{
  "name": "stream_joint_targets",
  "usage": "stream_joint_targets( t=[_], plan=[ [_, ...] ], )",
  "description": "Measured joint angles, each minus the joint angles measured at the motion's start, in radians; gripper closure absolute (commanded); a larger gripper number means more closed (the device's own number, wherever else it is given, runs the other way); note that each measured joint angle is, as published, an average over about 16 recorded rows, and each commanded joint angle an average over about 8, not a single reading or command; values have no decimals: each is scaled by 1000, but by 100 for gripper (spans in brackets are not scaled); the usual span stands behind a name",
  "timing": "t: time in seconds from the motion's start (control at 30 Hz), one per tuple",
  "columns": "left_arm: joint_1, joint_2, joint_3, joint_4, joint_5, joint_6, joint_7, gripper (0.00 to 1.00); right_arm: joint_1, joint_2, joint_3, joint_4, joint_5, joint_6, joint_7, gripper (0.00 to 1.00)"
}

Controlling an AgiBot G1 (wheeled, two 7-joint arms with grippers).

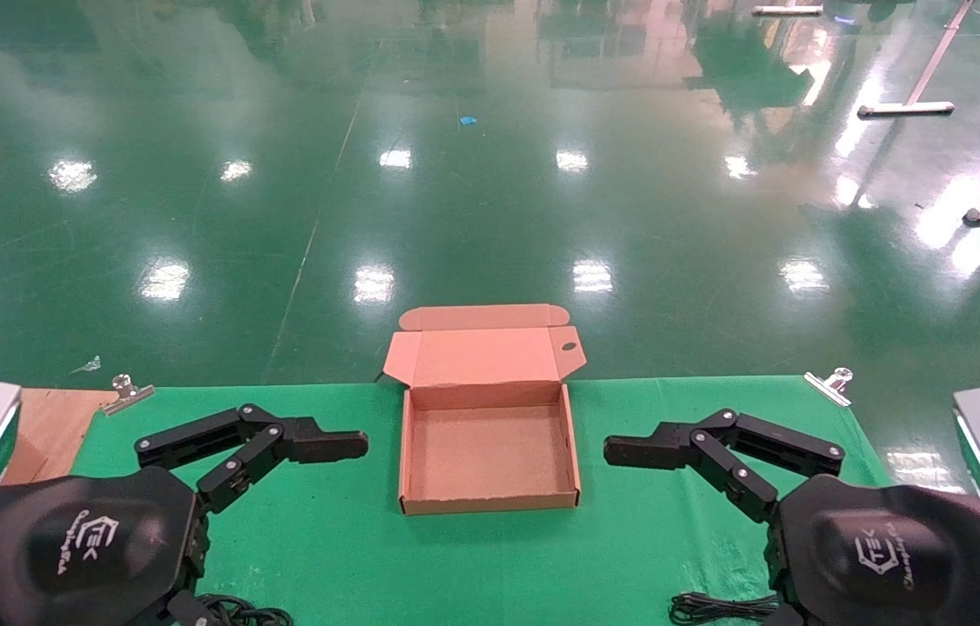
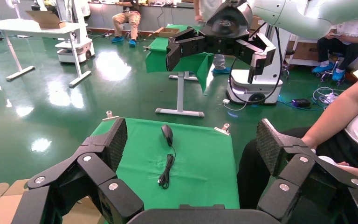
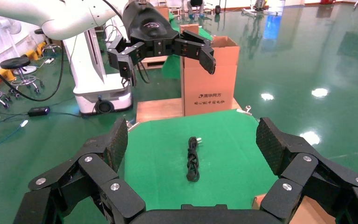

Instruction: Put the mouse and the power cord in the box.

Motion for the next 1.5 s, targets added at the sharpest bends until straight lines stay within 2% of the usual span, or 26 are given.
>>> stream_joint_targets(
  t=[0.7,0.9,1.03,1.13,1.3,1.5],
  plan=[
    [-1,1,1,1,1,0,1,0,1,-1,0,-1,0,-1,-3,0],
    [-11,21,17,20,21,2,3,0,17,-6,-17,-24,-57,-9,-39,0],
    [-41,39,46,46,80,11,18,0,52,-22,-52,-60,-154,-20,-86,0],
    [-77,54,81,79,156,25,39,0,98,-44,-97,-99,-268,-31,-138,0],
    [-161,81,160,177,330,47,105,0,206,-107,-209,-182,-537,-39,-242,0],
    [-281,118,269,353,572,57,236,0,341,-220,-355,-315,-862,-13,-368,0]
  ],
)
